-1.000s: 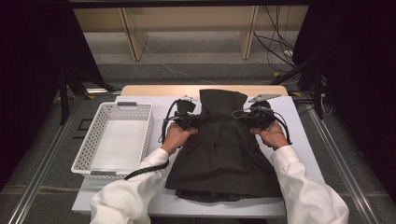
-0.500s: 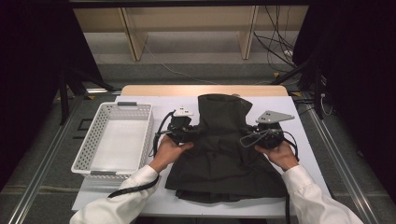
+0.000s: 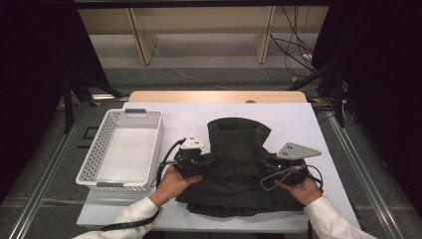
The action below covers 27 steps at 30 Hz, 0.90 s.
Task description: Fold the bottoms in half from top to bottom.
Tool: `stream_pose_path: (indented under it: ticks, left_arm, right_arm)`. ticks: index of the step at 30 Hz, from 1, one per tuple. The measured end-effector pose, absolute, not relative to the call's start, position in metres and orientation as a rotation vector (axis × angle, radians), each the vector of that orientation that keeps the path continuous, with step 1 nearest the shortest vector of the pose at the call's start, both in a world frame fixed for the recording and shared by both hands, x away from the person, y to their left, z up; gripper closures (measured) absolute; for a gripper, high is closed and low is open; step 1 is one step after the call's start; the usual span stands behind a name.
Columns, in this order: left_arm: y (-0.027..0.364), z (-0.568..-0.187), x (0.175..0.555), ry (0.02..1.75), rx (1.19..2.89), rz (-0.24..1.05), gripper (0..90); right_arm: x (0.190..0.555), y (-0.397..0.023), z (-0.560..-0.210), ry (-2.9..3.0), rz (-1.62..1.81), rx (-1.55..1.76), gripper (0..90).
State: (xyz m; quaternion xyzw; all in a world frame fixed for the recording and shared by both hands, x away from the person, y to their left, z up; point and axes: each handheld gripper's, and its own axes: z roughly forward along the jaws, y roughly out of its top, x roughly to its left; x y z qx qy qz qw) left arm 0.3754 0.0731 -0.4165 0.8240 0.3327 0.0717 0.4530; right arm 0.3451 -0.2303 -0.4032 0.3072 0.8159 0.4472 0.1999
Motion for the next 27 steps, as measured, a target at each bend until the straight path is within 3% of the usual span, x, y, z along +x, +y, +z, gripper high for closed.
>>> stream_pose_path:
  ticks: [7, 11, 17, 21, 23, 25, 27]
  left_arm:
    - [0.082, -0.416, 0.362, 0.802, 2.048, 0.146, 61.4]
    - [0.087, -0.408, 0.358, 0.816, 2.075, 0.11, 44.2]
    - [0.108, -0.388, 0.36, 0.887, 2.018, 0.145, 30.9]
    - [0.118, -0.379, 0.37, 0.95, 1.968, 0.174, 34.3]
    - [0.12, -0.376, 0.376, 0.978, 1.934, 0.186, 41.5]
    - [0.118, -0.376, 0.383, 1.015, 1.889, 0.217, 57.2]
    - [0.111, -0.378, 0.392, 1.03, 1.893, 0.212, 66.9]
  right_arm:
    - [0.327, -0.229, -0.408, 2.315, 1.257, 0.848, 81.6]
    - [0.321, -0.228, -0.409, 2.316, 1.254, 0.843, 81.7]
    - [0.318, -0.229, -0.411, 2.322, 1.26, 0.841, 81.7]
    - [0.316, -0.229, -0.41, 2.323, 1.257, 0.837, 81.7]
    - [0.315, -0.229, -0.41, 2.324, 1.259, 0.838, 81.7]
    - [0.315, -0.229, -0.41, 2.325, 1.26, 0.833, 81.7]
    - [0.314, -0.229, -0.41, 2.327, 1.258, 0.833, 81.7]
